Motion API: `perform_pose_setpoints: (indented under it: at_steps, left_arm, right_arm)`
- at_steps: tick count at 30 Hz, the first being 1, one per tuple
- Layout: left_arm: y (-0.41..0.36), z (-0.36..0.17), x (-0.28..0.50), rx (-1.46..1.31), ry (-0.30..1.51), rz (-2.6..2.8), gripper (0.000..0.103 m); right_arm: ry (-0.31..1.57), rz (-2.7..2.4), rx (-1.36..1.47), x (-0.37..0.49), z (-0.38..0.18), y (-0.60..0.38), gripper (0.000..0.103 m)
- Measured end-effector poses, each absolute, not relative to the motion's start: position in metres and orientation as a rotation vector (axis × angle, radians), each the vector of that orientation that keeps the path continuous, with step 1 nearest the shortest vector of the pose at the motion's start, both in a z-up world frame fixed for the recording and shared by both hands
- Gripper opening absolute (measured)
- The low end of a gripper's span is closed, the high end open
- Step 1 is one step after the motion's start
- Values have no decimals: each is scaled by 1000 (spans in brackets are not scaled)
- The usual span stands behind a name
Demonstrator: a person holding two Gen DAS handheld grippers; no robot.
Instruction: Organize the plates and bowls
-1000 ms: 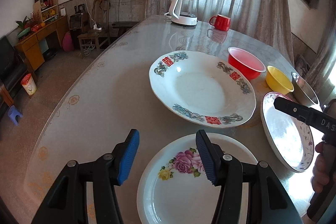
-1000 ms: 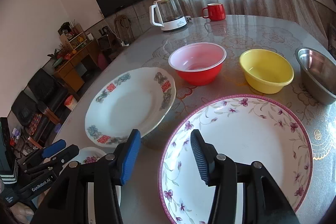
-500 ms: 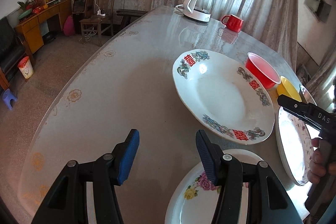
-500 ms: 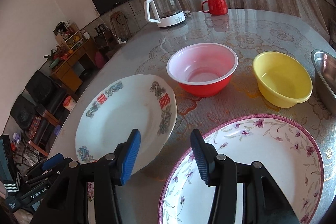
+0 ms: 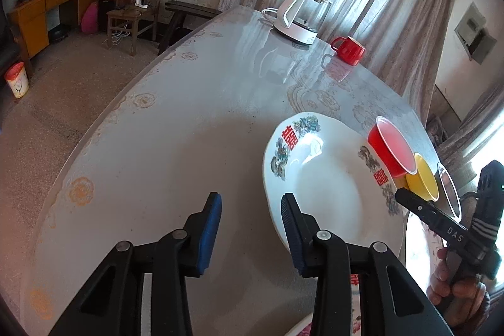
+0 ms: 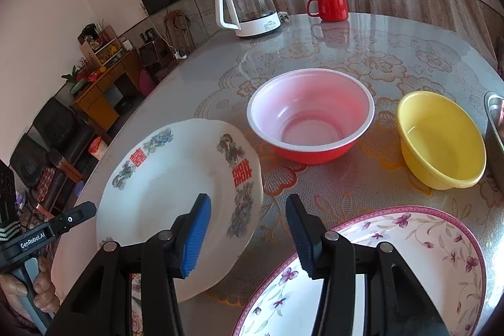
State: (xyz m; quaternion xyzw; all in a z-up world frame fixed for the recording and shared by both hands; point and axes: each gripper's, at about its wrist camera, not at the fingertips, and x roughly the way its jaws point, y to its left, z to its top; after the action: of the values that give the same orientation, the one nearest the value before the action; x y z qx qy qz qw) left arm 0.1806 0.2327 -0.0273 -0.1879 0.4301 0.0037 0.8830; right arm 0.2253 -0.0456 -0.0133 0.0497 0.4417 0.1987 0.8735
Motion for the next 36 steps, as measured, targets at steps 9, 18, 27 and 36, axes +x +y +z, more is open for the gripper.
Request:
perform_pose_setpoints:
  at_steps: [9, 18, 27, 36]
  left_arm:
    - [232, -42, 216, -411, 949, -71, 38]
    - [212, -51, 232, -344, 990, -125, 27]
    - [211, -50, 220, -357, 990, -114, 34]
    - [203, -39, 203, -341, 978, -102, 30]
  right_arm:
    - [998, 451, 92, 249, -30, -31, 36]
    - [1058, 468, 34, 258, -40, -21, 32]
    - [1073, 507, 31, 248, -39, -19, 33]
    - [1040, 514, 77, 236, -33, -28, 33]
